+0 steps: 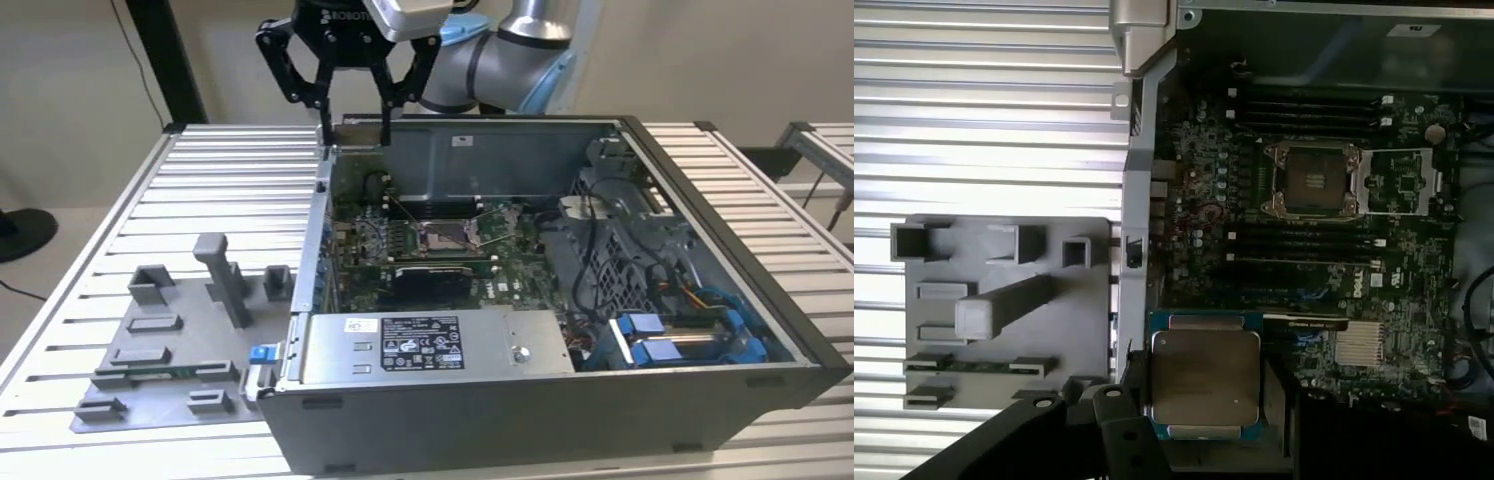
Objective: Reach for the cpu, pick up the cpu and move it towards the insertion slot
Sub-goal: 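Pick up the cpu and move it towards the insertion slot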
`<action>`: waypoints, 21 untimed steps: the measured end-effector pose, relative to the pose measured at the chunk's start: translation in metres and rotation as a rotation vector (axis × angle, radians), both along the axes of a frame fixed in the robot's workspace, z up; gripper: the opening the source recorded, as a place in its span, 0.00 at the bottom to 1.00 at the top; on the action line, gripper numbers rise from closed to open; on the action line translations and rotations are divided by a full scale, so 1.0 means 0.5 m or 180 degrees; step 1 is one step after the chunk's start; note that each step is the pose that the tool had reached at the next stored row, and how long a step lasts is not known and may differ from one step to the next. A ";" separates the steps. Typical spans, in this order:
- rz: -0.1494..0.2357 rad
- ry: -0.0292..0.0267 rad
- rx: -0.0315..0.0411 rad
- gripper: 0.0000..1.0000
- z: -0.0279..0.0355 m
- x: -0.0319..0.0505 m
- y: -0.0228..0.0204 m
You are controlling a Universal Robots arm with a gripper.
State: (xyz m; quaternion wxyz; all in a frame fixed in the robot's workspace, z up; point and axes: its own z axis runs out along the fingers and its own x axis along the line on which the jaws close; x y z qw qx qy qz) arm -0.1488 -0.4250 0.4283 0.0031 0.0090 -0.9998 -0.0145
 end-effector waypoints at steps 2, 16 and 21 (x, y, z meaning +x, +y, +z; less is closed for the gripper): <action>0.0000 0.0000 0.0000 0.00 0.000 0.016 0.0001; 0.0000 0.0000 0.0000 0.00 0.000 0.119 0.0001; 0.0000 0.0000 0.0000 0.00 0.000 0.148 0.0001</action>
